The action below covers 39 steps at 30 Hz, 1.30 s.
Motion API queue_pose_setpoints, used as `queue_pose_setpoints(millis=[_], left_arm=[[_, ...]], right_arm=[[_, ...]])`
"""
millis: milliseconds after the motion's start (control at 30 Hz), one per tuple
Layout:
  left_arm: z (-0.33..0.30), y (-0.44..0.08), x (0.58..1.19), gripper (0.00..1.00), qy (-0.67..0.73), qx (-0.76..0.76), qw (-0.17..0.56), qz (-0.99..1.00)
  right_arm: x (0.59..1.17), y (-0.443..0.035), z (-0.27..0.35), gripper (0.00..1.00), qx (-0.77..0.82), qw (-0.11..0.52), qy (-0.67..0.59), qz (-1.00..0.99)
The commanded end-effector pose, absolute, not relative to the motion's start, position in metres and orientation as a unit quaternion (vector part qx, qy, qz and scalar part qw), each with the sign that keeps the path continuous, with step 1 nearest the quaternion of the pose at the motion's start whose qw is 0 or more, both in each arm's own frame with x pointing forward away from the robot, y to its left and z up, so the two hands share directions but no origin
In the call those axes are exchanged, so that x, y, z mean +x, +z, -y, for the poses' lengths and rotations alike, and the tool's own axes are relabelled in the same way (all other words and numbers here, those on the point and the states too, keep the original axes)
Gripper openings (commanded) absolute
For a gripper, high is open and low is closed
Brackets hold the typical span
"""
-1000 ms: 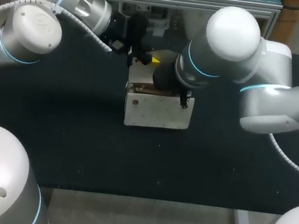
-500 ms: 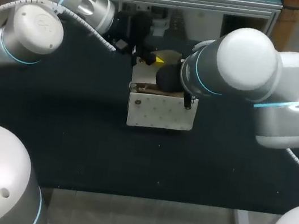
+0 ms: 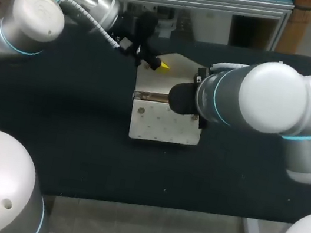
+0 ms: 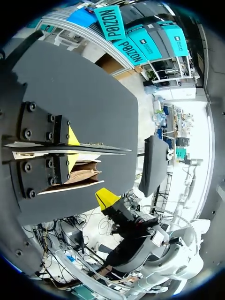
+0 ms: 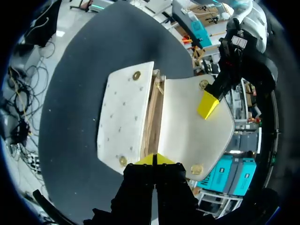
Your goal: Pick up the bag, open it, inspect its contents, close it, and place it on the opposite side
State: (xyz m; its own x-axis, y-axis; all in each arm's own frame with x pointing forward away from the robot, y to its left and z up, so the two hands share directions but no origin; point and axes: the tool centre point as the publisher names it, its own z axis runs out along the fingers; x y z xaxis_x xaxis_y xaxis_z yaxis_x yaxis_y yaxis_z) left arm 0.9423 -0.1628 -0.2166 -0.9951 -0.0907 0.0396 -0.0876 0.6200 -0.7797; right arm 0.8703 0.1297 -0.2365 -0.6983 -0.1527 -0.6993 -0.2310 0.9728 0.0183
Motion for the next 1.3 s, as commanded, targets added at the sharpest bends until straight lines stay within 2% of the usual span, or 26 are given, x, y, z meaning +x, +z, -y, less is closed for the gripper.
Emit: queue_pose_setpoints(millis=[33,333,733,933,1167,1300], left_arm=[[0.175,-0.243,0.985,0.0,-0.432,-0.044,-0.05,-0.9],[0.171,-0.277,1.014,0.0,-0.42,-0.061,-0.055,-0.904],[0.156,-0.303,1.003,0.0,-0.425,-0.016,0.086,-0.901],[0.154,-0.315,0.992,0.0,-0.424,-0.026,0.13,-0.896],[0.152,-0.325,0.986,0.0,-0.415,-0.043,0.158,-0.895],[0.152,-0.332,0.988,0.0,-0.41,-0.054,0.146,-0.899]], right_arm=[[0.864,-0.245,-0.125,0.0,-0.101,0.387,0.059,-0.915],[0.862,-0.264,-0.126,0.0,-0.091,0.366,0.066,-0.924],[0.86,-0.297,-0.131,0.0,-0.085,0.365,0.071,-0.924],[0.864,-0.315,-0.137,0.0,-0.078,0.358,0.065,-0.928],[0.866,-0.329,-0.142,0.0,-0.074,0.358,0.066,-0.928],[0.864,-0.335,-0.145,0.0,-0.068,0.362,0.067,-0.927]])
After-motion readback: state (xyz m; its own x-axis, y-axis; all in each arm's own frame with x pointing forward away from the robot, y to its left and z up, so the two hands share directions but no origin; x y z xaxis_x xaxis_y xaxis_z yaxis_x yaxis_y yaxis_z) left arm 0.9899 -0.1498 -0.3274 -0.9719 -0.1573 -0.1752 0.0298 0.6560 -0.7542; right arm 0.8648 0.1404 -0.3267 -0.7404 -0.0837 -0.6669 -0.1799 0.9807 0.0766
